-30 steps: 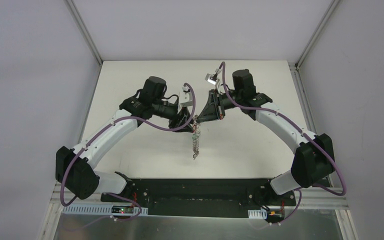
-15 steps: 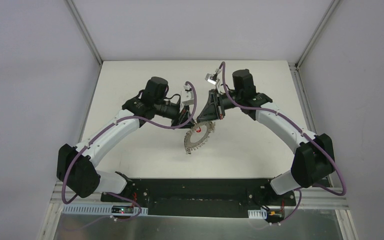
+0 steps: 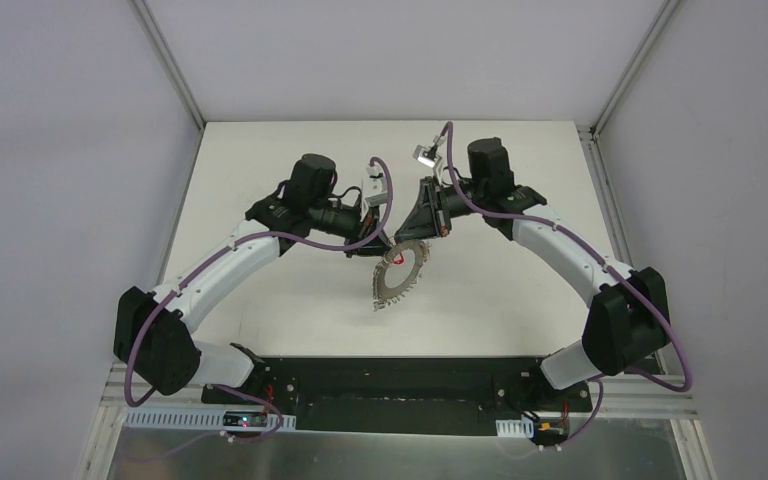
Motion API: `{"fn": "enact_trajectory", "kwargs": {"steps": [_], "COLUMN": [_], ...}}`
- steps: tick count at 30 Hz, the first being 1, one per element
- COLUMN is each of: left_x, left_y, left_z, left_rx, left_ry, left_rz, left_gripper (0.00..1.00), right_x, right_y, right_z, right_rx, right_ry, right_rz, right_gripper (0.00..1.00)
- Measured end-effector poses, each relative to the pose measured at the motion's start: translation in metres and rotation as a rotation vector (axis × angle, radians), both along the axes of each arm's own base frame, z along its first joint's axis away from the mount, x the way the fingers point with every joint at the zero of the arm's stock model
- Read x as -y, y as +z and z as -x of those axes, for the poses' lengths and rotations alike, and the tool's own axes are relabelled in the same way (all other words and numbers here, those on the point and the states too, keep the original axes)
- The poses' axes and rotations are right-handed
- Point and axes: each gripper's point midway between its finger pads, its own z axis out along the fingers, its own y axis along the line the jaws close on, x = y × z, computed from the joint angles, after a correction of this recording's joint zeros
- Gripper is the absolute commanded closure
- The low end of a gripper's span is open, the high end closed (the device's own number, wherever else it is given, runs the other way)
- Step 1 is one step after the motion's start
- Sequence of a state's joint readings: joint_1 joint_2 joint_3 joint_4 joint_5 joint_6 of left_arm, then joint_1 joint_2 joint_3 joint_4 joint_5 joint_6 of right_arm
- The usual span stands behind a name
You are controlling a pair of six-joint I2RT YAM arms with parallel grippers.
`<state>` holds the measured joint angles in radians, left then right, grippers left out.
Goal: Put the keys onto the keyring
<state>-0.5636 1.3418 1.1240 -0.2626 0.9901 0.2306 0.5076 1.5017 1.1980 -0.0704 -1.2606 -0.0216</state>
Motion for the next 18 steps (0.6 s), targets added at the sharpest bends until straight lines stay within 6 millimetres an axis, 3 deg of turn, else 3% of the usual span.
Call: {"fn": "enact_trajectory", "kwargs": {"steps": [11, 18], "left_x": [0.001, -0.004], "left_y": [-0.006, -0.014], "left_z": [0.005, 0.012], "left_rx": [-0.025, 0.006], "left_ry": [-0.005, -0.035], "left_rz": [-0.017, -0.068], "left_gripper": [1.00, 0.77], "right_x": [0.000, -0.001], "right_y": [-0.009, -0.022], "right_z": [-0.001, 0.005], "right_rx": [0.026, 0.078], "right_ry": [-0.017, 0.001], "right_rz": [0.019, 0.058], "right_gripper": [1.00, 1.00]}}
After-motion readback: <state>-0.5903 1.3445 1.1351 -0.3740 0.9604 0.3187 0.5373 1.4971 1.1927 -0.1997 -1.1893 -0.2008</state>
